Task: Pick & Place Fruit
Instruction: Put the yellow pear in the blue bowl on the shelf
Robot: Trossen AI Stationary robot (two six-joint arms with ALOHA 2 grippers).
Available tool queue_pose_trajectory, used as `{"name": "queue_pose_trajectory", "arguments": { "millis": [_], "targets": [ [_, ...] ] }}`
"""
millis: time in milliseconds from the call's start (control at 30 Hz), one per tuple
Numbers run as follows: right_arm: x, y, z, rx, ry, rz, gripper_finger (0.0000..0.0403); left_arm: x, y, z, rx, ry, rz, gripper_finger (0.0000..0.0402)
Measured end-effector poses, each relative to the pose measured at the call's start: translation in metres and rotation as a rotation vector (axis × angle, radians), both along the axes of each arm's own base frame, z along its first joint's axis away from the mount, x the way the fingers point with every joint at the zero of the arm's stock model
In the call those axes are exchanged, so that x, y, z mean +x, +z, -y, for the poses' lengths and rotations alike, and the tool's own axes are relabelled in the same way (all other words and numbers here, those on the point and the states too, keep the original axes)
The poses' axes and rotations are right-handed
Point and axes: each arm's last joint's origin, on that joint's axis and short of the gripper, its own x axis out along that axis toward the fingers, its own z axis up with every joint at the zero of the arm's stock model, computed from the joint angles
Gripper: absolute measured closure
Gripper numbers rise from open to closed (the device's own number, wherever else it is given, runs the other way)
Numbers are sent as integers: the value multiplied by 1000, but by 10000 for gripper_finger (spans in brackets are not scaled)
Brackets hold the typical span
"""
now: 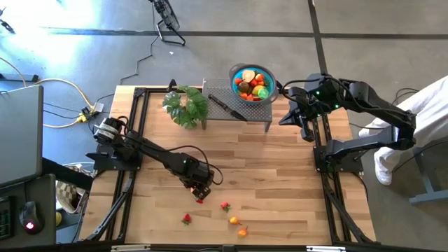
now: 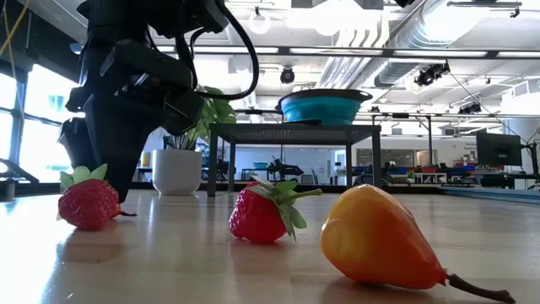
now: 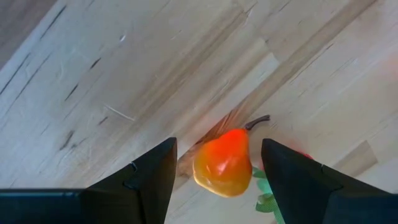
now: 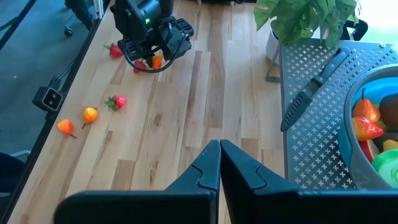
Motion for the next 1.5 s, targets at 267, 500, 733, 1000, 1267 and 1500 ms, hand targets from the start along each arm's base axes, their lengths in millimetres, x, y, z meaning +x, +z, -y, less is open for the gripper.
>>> {"name": "queue_pose_trajectory", "arguments": {
  "millis": [267,500,733,1000,1267,1500],
  "targets": [
    [0,0,0,0,0,0,399,0,0,0,0,0,0,218],
    [0,0,0,0,0,0,399,0,0,0,-2,4,-1,276],
    [0,0,0,0,0,0,400,0,0,0,0,3,-6,284],
    [0,0,0,-4,4,1,400,-2,0,-1,9,4,-26,284],
    [0,0,-1,7,19,5,400,-2,0,-1,10,2,-25,284],
    [0,2,-6,95,190,54,400,-2,-1,-11,-15,-21,-51,284]
  ]
}}
